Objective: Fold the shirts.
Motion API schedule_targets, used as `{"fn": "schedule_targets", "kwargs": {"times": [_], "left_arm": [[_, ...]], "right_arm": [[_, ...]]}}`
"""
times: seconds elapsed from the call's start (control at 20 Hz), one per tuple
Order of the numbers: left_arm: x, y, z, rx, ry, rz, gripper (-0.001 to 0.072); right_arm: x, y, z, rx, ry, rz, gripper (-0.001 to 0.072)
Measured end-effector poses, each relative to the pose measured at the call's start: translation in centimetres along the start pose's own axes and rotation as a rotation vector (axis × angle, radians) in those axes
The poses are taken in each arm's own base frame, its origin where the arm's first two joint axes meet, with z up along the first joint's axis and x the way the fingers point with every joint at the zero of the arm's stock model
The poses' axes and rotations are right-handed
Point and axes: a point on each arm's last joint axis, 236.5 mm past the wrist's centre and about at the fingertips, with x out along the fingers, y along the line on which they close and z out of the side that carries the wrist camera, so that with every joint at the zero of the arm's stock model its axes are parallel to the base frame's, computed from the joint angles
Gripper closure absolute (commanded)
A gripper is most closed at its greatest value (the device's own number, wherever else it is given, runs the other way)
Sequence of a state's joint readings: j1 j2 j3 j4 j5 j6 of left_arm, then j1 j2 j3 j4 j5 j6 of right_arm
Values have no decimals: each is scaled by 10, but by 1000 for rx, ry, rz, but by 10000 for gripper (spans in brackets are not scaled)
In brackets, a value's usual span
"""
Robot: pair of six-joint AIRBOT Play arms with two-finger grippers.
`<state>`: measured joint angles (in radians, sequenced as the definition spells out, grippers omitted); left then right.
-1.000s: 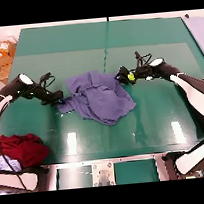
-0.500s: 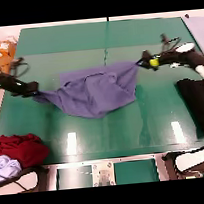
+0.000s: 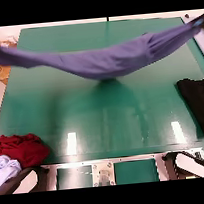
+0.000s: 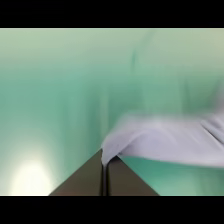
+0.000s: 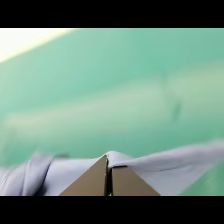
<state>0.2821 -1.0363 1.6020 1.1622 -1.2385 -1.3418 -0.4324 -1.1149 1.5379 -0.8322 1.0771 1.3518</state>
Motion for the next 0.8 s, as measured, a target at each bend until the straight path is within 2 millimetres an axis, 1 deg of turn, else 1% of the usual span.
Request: {"fn": "schedule_targets", "kwargs": {"times": [0.05, 0.15, 0.25, 0.3, 0.35, 0.4, 0.45, 0.5, 0.55, 0.6, 0.65, 0.7, 0.8], "left_arm": [[-21, -6, 20, 17, -65, 6, 686], [-61, -20, 54, 52, -181, 15, 685], [-94, -31, 76, 82, -269, 19, 685], [-107, -35, 83, 92, -298, 24, 685], [-114, -38, 84, 96, -304, 23, 685], [-115, -39, 81, 96, -290, 24, 685], [-110, -38, 72, 88, -254, 19, 685], [-99, -36, 60, 75, -203, 12, 685], [-82, -33, 43, 52, -137, -4, 685], [-63, -31, 24, 22, -71, -28, 685], [-37, -30, 0, -15, 8, -63, 685], [-11, -31, -25, -49, 76, -101, 685], [46, -35, -86, -131, 212, -181, 685]], "right_arm": [[-30, 14, 23, -43, -89, -11, 694], [-86, 41, 56, -115, -246, -29, 694], [-127, 65, 75, -172, -359, -42, 693], [-141, 74, 80, -191, -395, -44, 693], [-150, 81, 83, -204, -418, -43, 693], [-152, 84, 82, -207, -421, -38, 693], [-147, 87, 79, -203, -406, -18, 693], [-133, 88, 72, -190, -368, 12, 693], [-110, 88, 61, -171, -310, 48, 693], [-79, 87, 45, -152, -234, 85, 693], [-46, 85, 26, -130, -151, 118, 693], [-6, 82, 1, -106, -55, 143, 693], [64, 76, -50, -55, 113, 176, 693]]}}
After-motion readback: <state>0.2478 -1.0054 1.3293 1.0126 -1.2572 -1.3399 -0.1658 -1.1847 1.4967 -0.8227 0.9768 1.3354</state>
